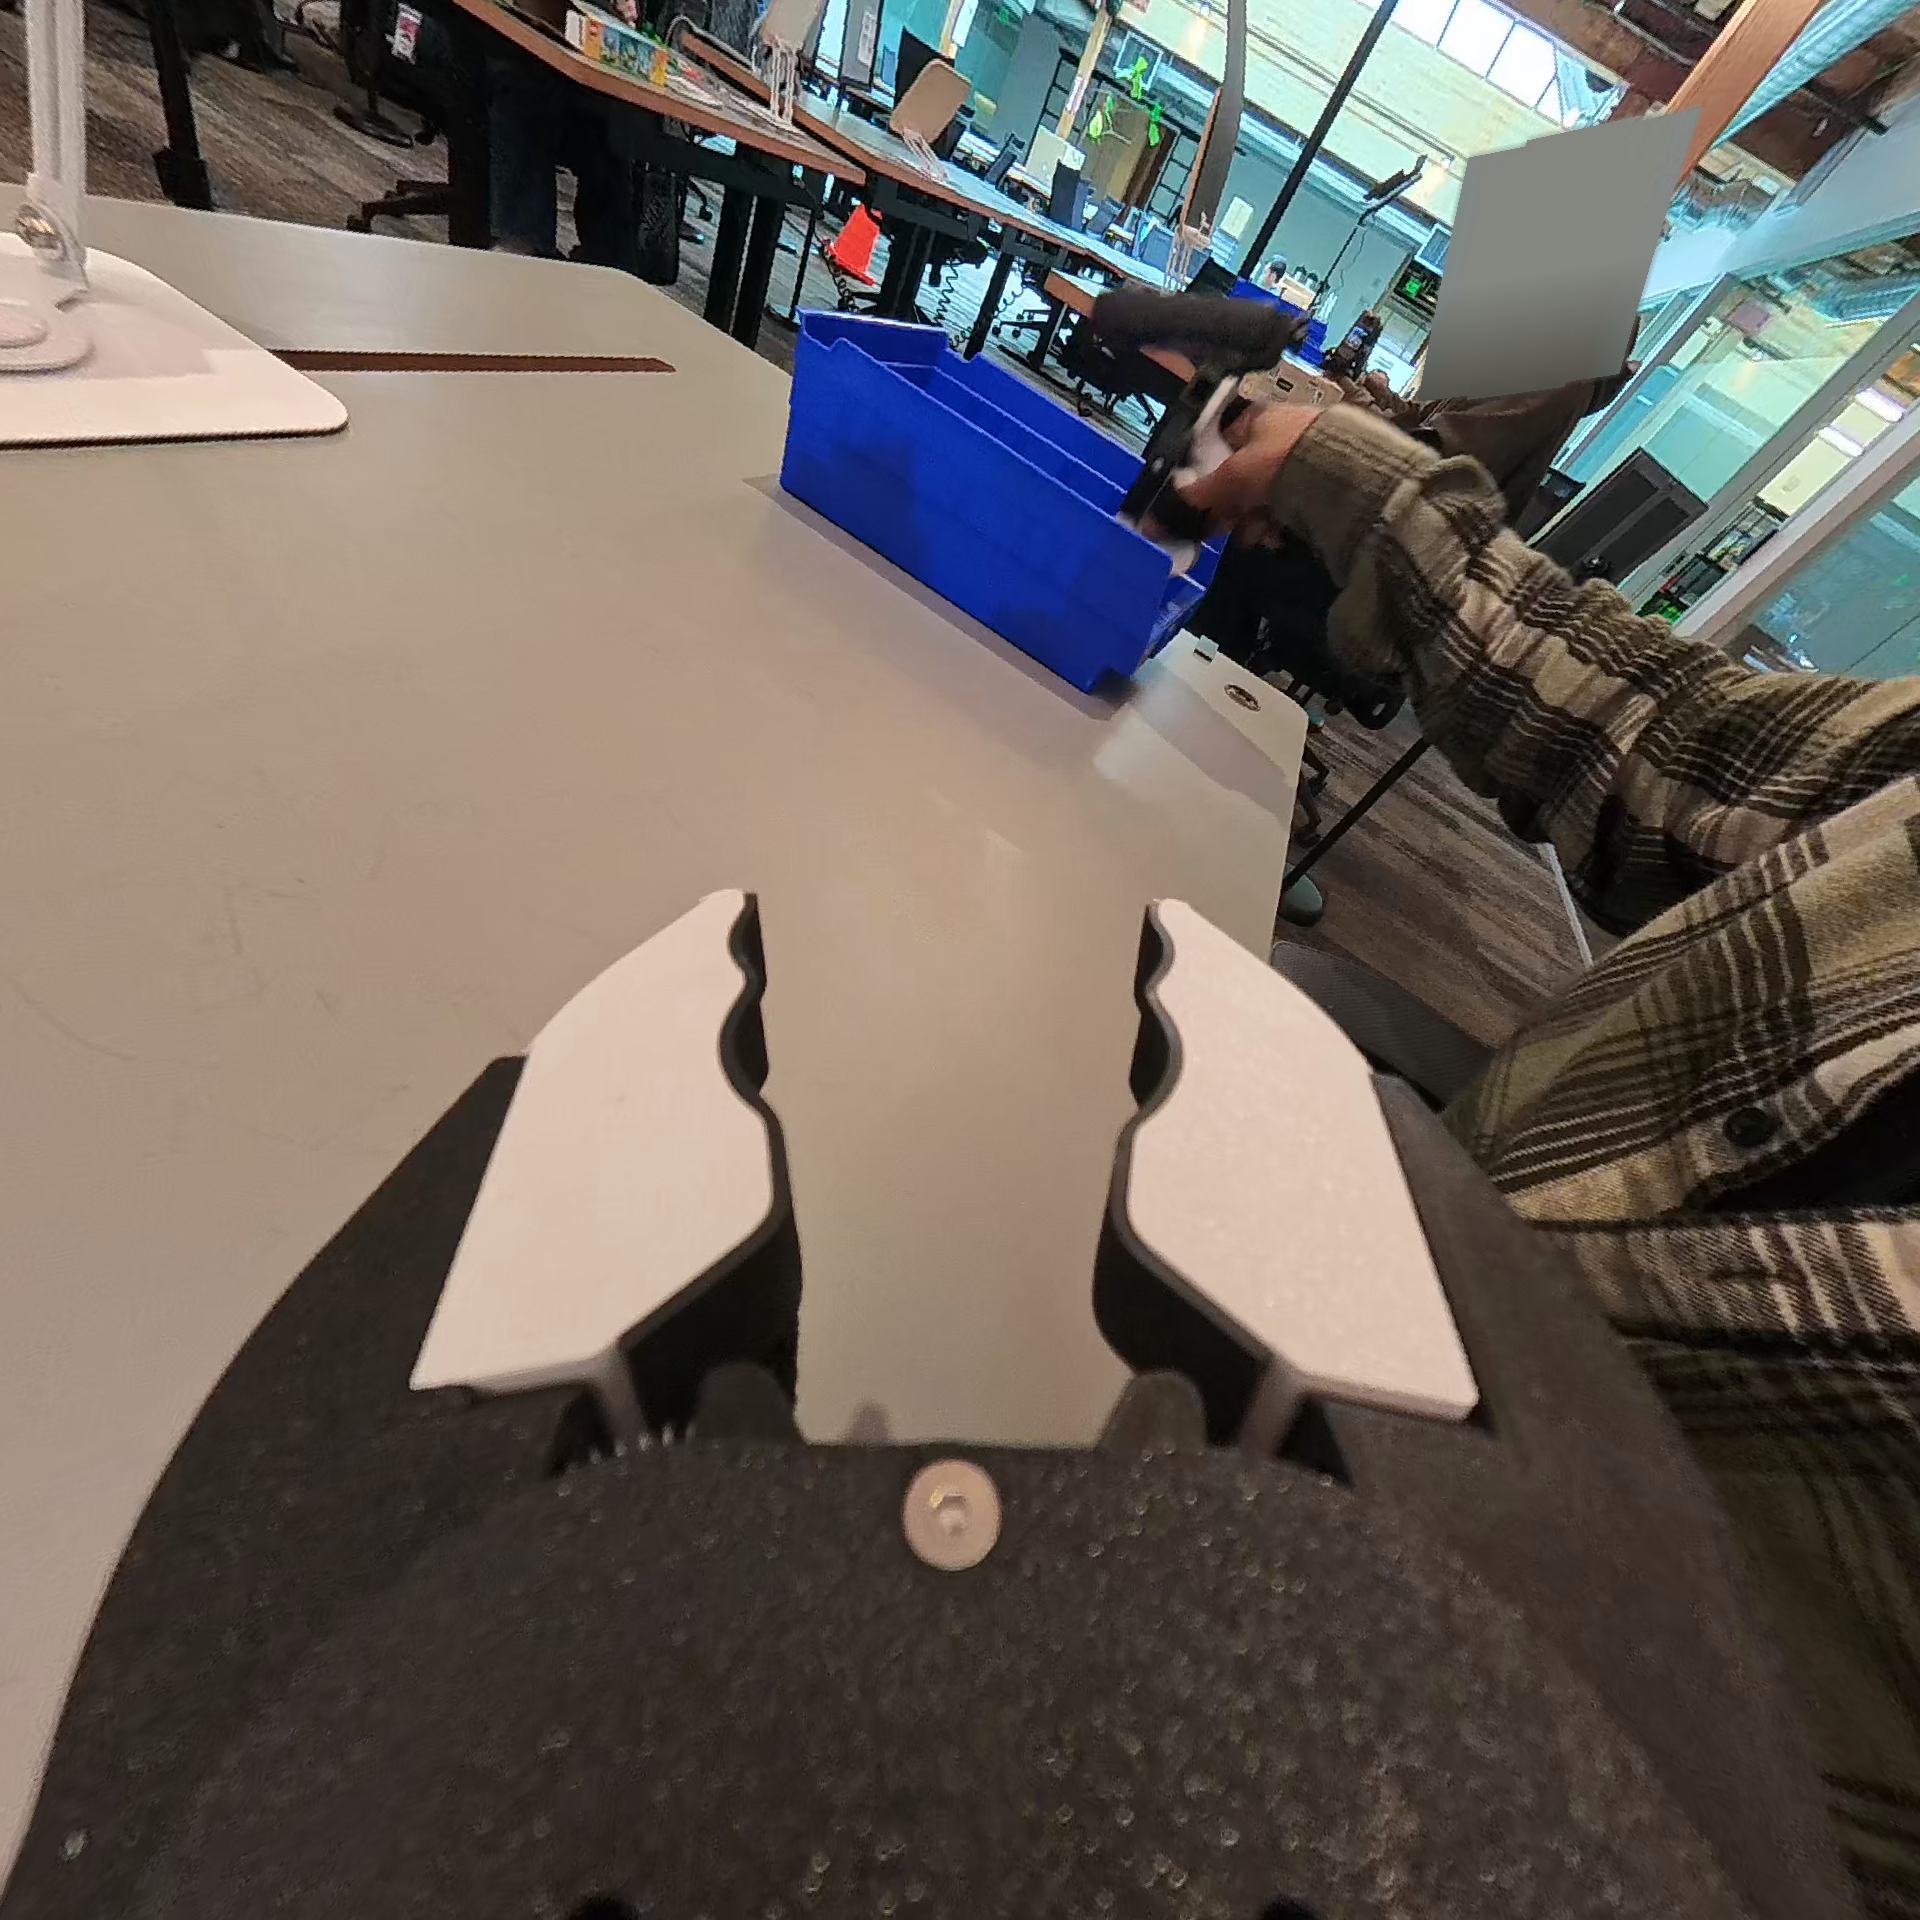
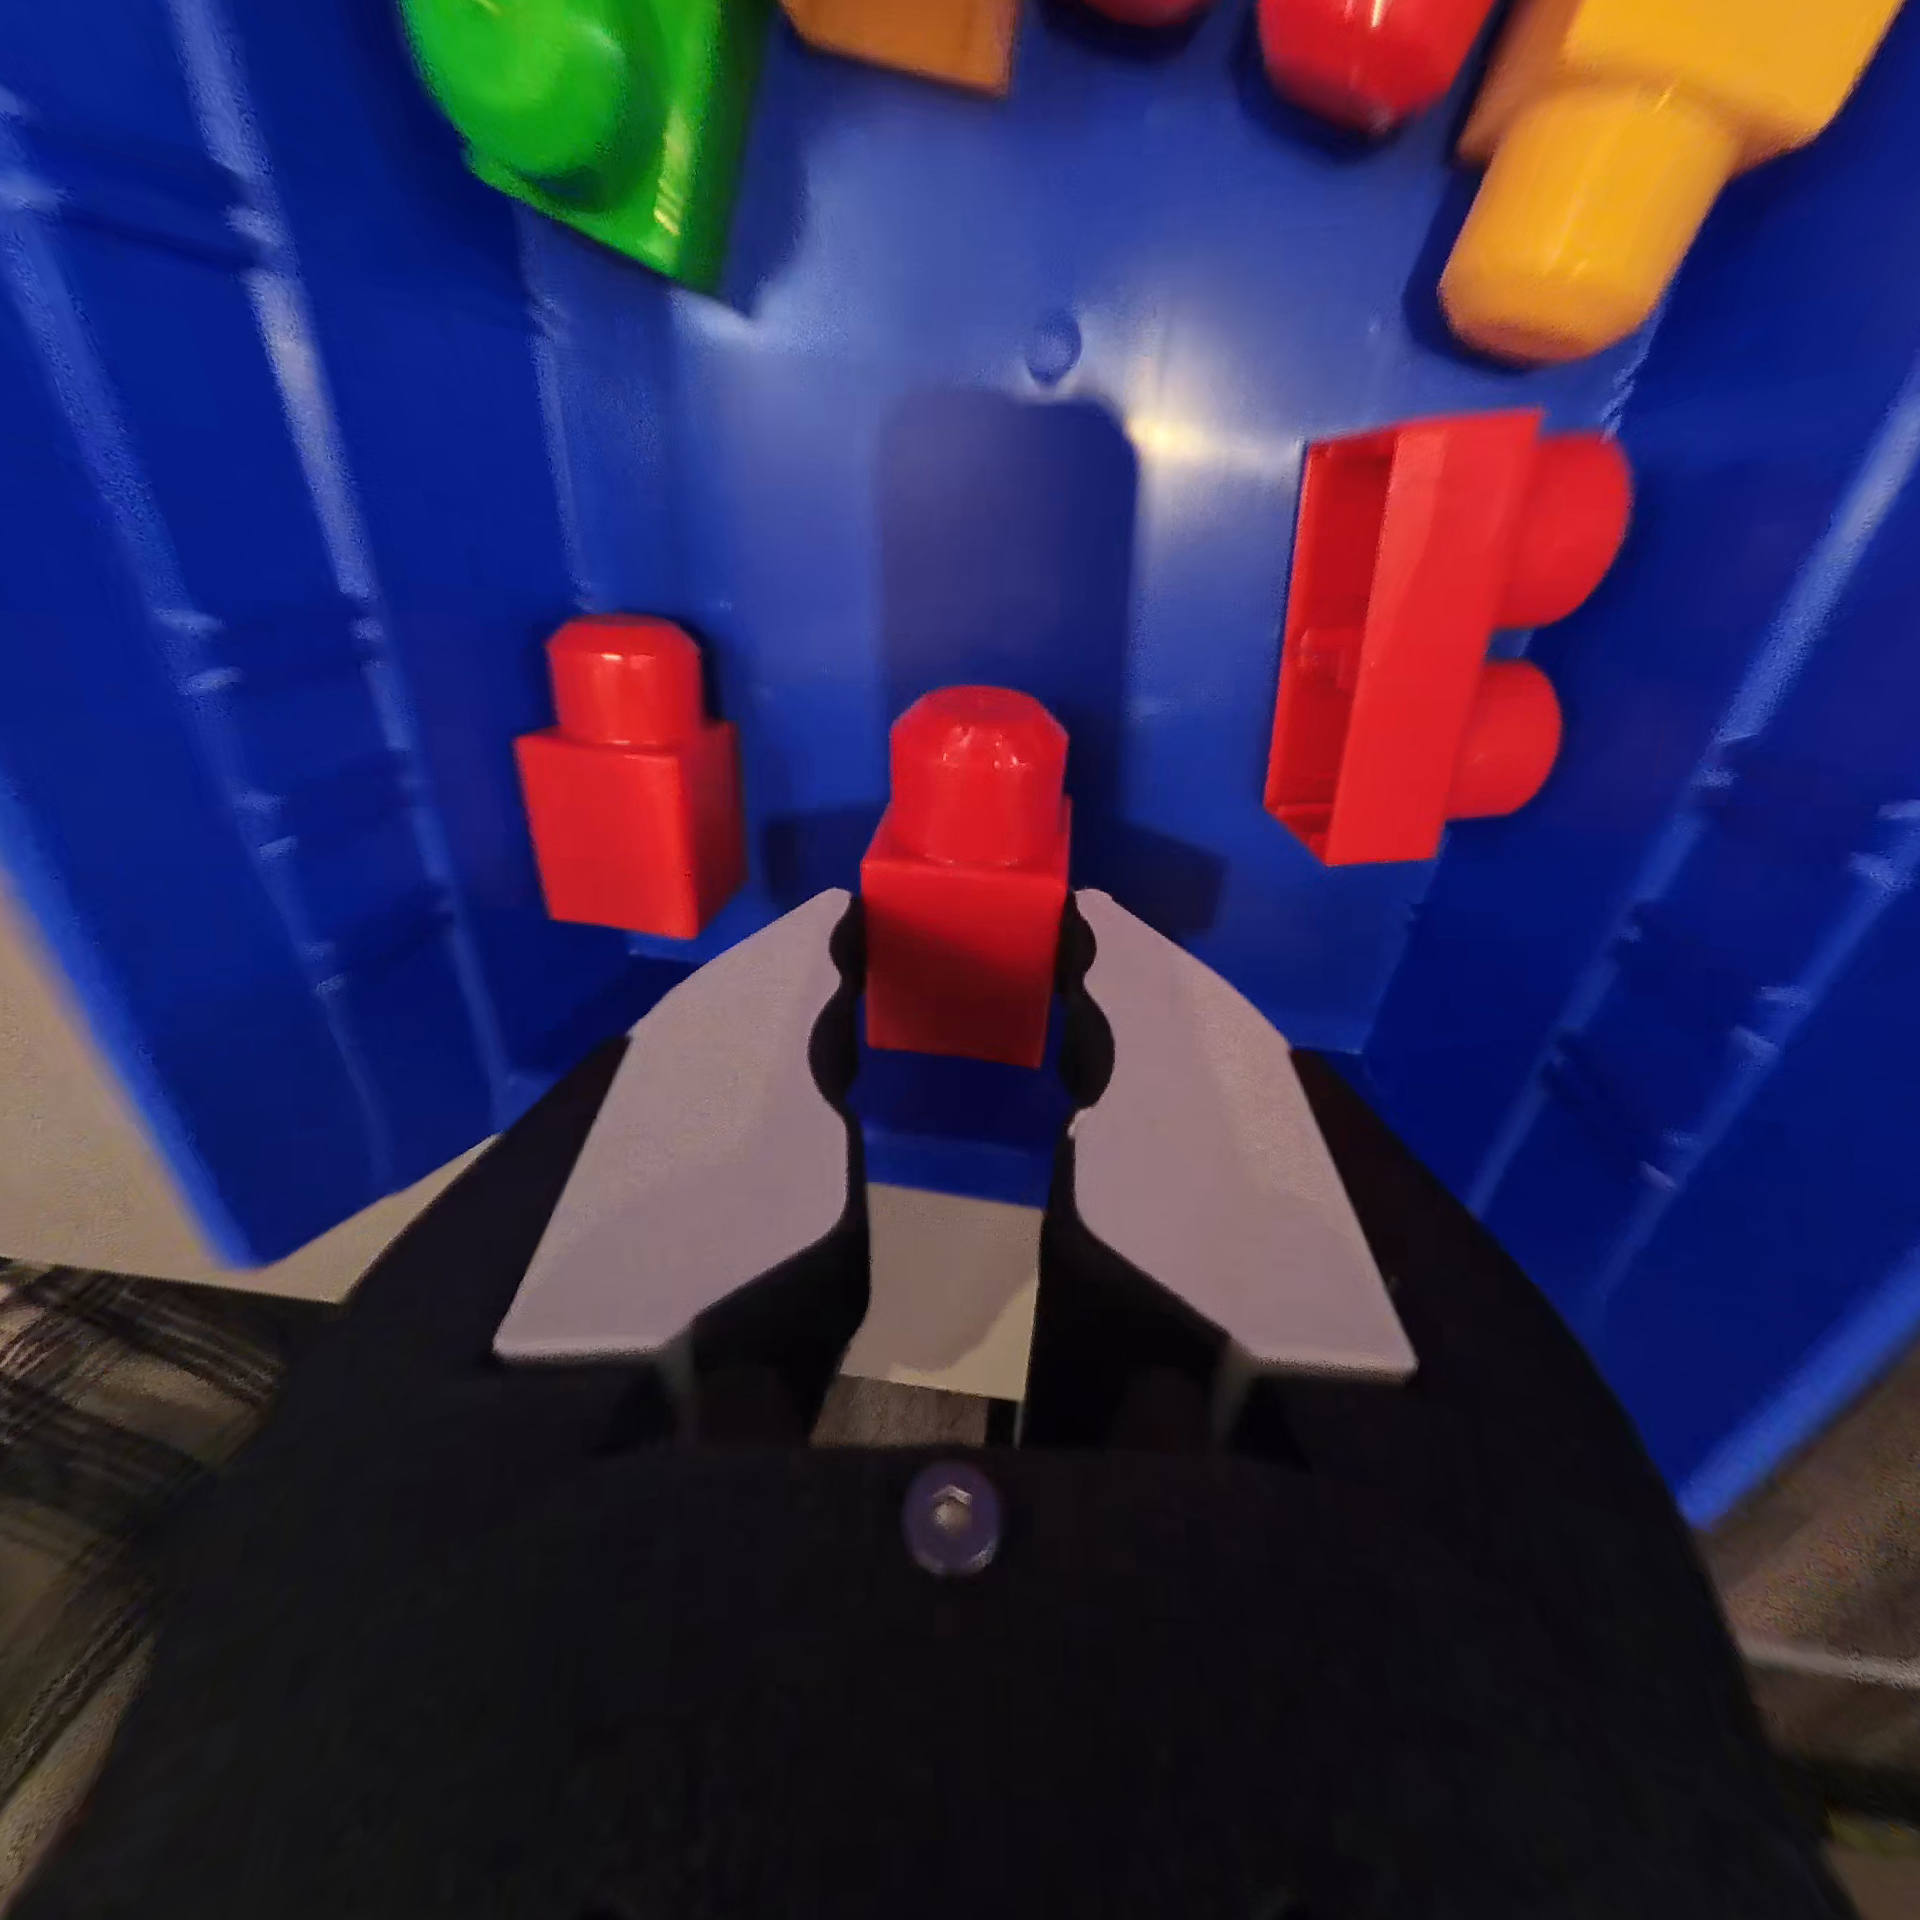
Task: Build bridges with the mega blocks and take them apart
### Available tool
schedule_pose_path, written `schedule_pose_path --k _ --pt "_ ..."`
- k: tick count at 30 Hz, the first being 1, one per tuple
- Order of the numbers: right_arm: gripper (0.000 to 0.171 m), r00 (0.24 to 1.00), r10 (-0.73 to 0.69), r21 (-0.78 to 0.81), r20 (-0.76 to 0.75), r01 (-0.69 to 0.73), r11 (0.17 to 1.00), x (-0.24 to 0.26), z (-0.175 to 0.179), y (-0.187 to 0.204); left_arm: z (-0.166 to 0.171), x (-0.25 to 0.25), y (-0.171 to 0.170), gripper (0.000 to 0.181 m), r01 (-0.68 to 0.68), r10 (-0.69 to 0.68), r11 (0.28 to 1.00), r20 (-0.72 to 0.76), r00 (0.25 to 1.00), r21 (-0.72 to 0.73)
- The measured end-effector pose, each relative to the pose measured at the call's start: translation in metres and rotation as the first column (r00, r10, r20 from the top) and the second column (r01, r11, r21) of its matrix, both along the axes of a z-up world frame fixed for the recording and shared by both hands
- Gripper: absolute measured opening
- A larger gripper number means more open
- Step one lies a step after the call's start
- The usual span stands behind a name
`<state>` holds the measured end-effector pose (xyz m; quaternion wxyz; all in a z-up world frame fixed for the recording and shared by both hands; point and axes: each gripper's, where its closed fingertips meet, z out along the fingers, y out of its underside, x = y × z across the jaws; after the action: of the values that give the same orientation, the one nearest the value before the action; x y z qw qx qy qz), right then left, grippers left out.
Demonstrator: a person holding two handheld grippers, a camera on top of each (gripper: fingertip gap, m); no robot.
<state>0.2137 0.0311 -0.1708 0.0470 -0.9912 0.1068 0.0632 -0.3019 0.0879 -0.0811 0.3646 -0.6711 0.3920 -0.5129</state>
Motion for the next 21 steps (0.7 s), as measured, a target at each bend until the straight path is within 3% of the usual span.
schedule_pose_path --k 5,10,13,15,17,21 --pt "0.035 0.972 0.205 0.288 0.115 -0.230 0.930 -0.035 0.083 0.028 0.009 0.015 0.008 0.069 0.040 -0.039 0.999 0.046 0.998 -0.028" --pt "0.035 0.829 0.552 0.588 0.089 -0.492 0.642 -0.162 0.142 0.052 0.035 0.062 0.020 0.068 0.153 -0.145 0.988 0.145 0.979 -0.039" --pt "0.035 0.695 0.719 0.706 -0.017 -0.500 0.501 -0.246 0.142 0.058 0.054 0.095 0.022 0.063 0.233 -0.213 0.971 0.242 0.947 -0.056" --pt "0.035 0.597 0.796 0.751 -0.101 -0.479 0.454 -0.294 0.135 0.059 0.059 0.113 0.024 0.061 0.265 -0.235 0.961 0.277 0.932 -0.077" --pt "0.035 0.511 0.845 0.783 -0.160 -0.456 0.424 -0.331 0.128 0.061 0.060 0.125 0.025 0.061 0.281 -0.243 0.955 0.290 0.926 -0.098" --pt "0.035 0.412 0.886 0.814 -0.210 -0.428 0.392 -0.371 0.118 0.066 0.058 0.129 0.026 0.056 0.272 -0.231 0.957 0.293 0.928 -0.103"
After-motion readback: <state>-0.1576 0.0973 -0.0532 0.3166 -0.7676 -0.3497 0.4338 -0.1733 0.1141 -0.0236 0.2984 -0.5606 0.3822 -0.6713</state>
